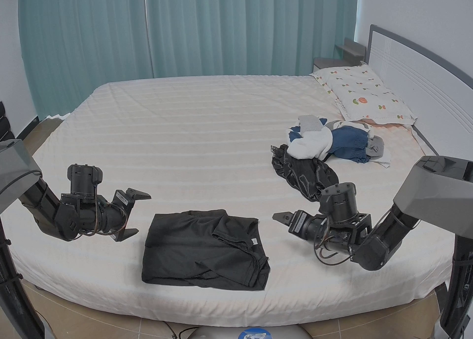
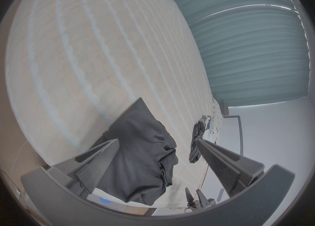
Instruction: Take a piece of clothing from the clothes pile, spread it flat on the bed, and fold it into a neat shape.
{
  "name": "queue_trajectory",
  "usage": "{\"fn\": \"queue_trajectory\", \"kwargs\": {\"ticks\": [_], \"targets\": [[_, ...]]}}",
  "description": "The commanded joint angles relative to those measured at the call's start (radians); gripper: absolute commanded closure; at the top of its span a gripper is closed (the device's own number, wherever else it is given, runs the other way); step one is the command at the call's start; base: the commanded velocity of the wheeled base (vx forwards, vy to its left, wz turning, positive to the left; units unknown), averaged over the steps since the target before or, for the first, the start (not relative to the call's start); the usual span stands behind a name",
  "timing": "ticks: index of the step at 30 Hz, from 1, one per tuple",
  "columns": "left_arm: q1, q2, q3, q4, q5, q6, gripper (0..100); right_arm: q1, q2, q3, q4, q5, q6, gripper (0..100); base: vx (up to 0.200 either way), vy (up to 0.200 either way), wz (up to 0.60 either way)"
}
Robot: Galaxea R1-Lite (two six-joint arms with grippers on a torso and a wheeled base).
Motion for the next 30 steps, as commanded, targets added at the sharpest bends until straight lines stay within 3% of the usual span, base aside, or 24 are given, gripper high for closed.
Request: {"fn": "queue_trajectory", "kwargs": {"ticks": [1,4,9,16,21,27,30], "targets": [[0.028,0.036,0.016,-0.011,-0.006,-0.002,0,0.068,0.041,-0.055,0.013,-0.01,-0.013,0,0.0,0.2,0.0],[0.029,0.04,0.018,-0.011,-0.006,0.0,0,0.074,0.042,-0.068,0.026,-0.012,-0.05,0,0.0,0.2,0.0],[0.037,0.054,0.018,-0.011,-0.006,0.001,0,0.071,0.075,-0.108,0.038,-0.066,-0.26,0,0.0,0.2,0.0],[0.037,0.056,0.018,-0.011,-0.006,0.0,0,0.073,0.157,-0.203,0.067,-0.115,-0.477,0,0.0,0.2,0.0],[0.035,0.057,0.02,-0.011,-0.002,0.004,0,0.049,0.214,-0.295,0.118,-0.191,-0.549,0,0.0,0.04,0.0],[0.035,0.057,0.026,-0.017,-0.001,0.007,0,0.017,0.237,-0.281,0.111,-0.227,-0.67,0,0.0,0.0,0.0],[0.034,0.06,0.038,-0.042,-0.001,0.007,0,0.008,0.24,-0.266,0.111,-0.248,-0.679,0,0.0,0.0,0.0]]}}
